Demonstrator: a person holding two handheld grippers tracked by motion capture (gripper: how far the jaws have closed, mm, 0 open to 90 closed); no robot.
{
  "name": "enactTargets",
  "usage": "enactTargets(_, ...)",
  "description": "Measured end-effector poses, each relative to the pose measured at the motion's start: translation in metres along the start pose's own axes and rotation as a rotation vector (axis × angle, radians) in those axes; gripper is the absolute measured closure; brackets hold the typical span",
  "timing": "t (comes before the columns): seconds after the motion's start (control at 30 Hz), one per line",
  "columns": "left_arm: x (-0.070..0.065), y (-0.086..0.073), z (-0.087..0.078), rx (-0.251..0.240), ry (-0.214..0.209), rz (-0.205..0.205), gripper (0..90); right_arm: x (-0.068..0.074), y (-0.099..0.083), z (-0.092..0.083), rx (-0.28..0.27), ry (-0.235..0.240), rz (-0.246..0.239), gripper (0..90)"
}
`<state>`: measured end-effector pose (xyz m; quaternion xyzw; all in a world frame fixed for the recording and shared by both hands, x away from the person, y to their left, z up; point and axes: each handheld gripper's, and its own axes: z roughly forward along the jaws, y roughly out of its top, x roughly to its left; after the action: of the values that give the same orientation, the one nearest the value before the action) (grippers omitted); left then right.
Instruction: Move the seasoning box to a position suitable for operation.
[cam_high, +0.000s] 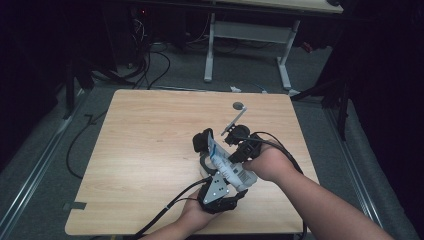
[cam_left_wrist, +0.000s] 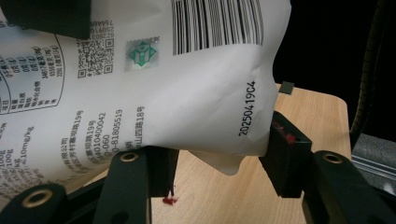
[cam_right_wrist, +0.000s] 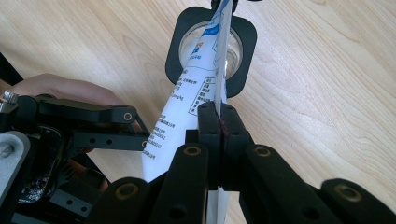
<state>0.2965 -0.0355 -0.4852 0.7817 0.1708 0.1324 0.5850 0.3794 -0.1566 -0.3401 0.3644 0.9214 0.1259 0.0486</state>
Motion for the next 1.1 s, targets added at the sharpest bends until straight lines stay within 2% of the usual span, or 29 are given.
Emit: enactTargets(1.1,0.0002,0.0016,-0.001,-0.006,0.001,0.0,51.4,0.0005,0.0015,-0.0015,-0.002,0.0,-0.006,90.0)
